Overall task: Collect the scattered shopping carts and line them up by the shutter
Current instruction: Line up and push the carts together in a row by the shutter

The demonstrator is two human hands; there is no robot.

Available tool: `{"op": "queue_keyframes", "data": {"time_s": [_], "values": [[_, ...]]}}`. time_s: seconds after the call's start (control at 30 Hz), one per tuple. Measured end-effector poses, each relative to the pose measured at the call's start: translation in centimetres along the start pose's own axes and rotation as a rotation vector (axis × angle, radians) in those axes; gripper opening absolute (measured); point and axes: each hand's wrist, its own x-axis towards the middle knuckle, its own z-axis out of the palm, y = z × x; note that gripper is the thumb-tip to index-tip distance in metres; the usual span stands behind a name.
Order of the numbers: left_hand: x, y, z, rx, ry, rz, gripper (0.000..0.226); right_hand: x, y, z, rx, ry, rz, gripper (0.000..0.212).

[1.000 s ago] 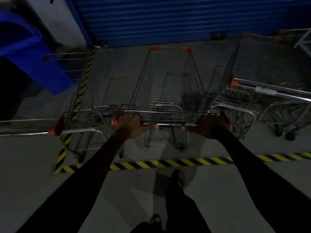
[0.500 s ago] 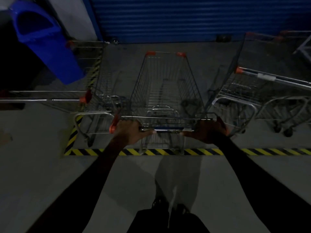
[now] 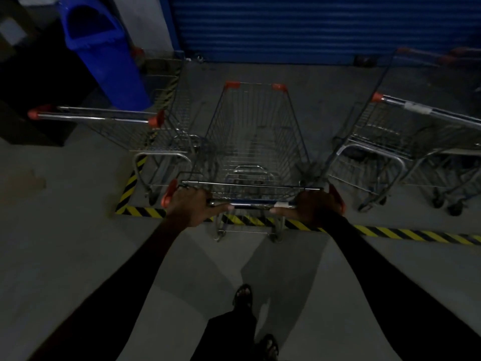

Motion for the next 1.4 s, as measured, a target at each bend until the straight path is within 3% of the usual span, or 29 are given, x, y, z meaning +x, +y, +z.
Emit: {"op": "queue_keyframes", "data": {"time_s": [0.17,0.37,0.47,0.6,0.83,1.07,1.17,1.4], "values": [[-3.7,0.1,-0.2,0.017,-0.048,-0.048,0.118,-2.6,-1.2,1.8,0.013,0.02,0.008,0.108],[-5.2,-0.6,0.1,0.041,-0.032,-0.045,0.084,-3.4,-2.3,2.6,-0.003,0.082,-0.02,0.111],[-4.1,-2.0,0.5,0.074,-0.012,-0.039,0.098,-3.2,-3.2,1.8,-0.042,0.118,-0.066,0.102],[-1.1,-4.0,0.3,0.087,-0.035,-0.04,0.093,-1.0,-5.1,0.5,-0.09,0.079,0.015,0.091],[8.1,-7.1,0.0,0.063,-0.053,0.048,0.108,7.2,-4.8,-1.5,-0.105,-0.024,0.104,0.121],[16.2,-9.4,-2.5,0.041,-0.091,0.097,0.099,14.3,-5.1,-4.3,-0.104,0.046,0.121,0.098],[18.4,-10.1,-3.1,0.079,-0.042,0.119,0.097,16.4,-5.2,-5.3,-0.087,0.048,0.119,0.095],[23.1,-11.1,-3.4,-0.025,-0.109,0.123,0.093,21.6,-4.2,-6.3,-0.07,0.071,0.144,0.098]]}}
